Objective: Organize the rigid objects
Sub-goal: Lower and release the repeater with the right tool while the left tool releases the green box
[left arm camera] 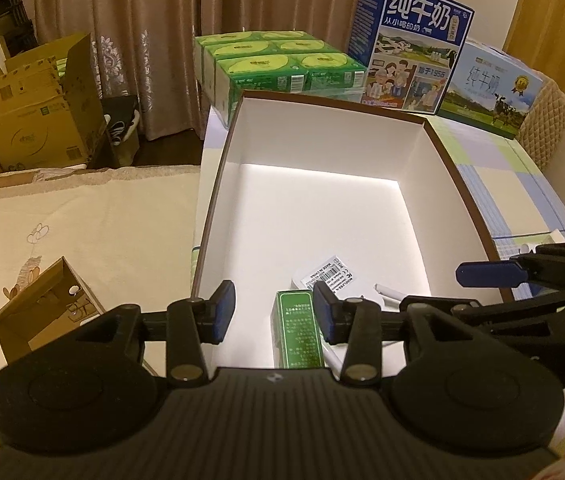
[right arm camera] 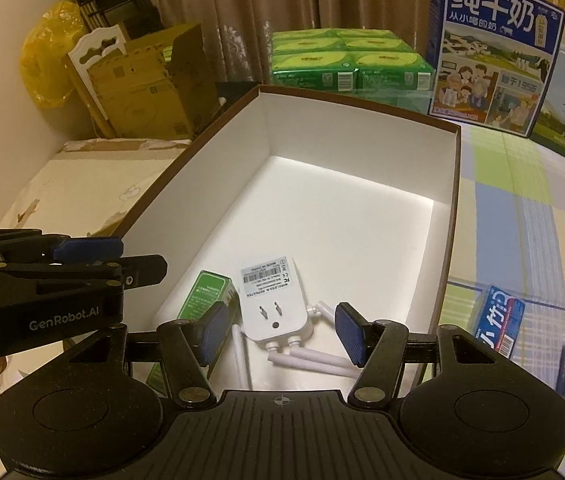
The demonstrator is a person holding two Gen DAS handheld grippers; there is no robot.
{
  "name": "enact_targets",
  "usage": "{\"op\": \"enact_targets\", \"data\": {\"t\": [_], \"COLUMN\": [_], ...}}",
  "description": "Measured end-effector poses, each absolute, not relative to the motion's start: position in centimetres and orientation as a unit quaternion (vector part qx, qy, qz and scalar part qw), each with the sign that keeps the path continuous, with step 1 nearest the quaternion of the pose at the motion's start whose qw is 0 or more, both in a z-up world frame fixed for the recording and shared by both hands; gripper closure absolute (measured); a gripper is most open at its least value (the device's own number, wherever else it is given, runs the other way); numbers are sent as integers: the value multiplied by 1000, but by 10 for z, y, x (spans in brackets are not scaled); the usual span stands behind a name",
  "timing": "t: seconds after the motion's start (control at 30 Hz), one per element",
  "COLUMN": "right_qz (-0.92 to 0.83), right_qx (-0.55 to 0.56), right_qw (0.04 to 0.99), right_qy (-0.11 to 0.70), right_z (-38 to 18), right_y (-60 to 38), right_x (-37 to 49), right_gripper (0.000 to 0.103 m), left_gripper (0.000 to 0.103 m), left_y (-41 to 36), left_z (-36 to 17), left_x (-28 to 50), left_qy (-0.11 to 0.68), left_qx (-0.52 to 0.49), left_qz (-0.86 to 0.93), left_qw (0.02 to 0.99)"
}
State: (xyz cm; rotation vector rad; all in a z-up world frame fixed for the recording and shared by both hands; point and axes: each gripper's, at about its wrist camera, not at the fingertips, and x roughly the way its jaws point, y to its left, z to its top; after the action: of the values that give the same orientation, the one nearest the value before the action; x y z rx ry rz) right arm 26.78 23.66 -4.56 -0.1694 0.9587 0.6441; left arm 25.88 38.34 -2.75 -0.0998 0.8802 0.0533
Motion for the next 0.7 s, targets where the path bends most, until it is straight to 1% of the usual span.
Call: {"op": "enact_targets", "data": {"t": [0.57,0.7], "right_qz": [297,297], "right_qx": [-71,-63], "right_qw": [843,846], "right_qy": [443,439], "right_z": [-37,-34], "right_y": [226,220], "right_x": [259,255], "right_gripper": [46,46], "left_gripper": [65,63], "left_y": [370,364], "left_z": [-18,-15], "left_x": [249,247], "left_qy": [419,416], "left_qx": [-40,-37], "left_qz": [17,15], "left_qw": [907,908]}}
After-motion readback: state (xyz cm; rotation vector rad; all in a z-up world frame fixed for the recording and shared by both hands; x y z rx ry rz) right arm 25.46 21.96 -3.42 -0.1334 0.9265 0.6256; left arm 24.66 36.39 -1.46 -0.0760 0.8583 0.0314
